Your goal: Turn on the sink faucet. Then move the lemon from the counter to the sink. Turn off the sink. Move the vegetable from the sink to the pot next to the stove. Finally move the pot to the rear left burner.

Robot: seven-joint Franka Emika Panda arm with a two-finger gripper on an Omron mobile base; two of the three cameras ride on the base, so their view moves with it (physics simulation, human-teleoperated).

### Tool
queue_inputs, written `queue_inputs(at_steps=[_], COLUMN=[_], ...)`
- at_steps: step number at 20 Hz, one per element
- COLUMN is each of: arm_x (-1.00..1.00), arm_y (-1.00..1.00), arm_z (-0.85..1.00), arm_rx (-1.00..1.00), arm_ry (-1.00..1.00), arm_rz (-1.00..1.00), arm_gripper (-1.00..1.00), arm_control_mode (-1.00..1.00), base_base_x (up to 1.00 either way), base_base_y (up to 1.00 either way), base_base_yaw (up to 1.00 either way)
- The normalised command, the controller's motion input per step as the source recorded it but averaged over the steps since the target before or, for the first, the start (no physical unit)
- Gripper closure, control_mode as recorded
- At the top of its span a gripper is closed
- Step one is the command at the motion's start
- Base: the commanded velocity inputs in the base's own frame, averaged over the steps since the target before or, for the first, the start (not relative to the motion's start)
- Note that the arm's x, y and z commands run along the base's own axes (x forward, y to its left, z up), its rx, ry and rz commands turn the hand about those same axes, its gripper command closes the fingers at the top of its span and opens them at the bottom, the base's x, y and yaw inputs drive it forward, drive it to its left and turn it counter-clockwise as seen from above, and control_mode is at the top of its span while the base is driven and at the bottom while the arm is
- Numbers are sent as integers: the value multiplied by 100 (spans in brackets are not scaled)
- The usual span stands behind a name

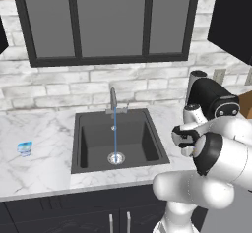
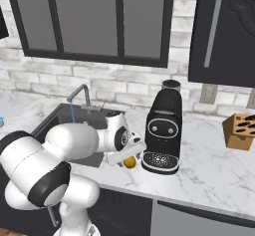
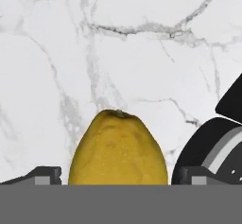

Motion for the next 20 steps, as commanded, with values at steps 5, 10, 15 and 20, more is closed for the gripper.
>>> queue_inputs(at_steps=[5, 10, 15, 20], arm_x=[-1, 0, -7, -40], arm_y=[-14, 0, 10, 49], arm_z=[-32, -45, -25, 1], arm_rx=[0, 0, 0, 0], arm_ry=[0, 4, 2, 0], arm_rz=[1, 1, 1, 0], arm_gripper=[-100, 100, 100, 100], arm_control_mode=[-100, -100, -100, -100], base_base_x=[0, 0, 0, 0], base_base_y=[0, 0, 0, 0], base_base_yaw=[0, 0, 0, 0])
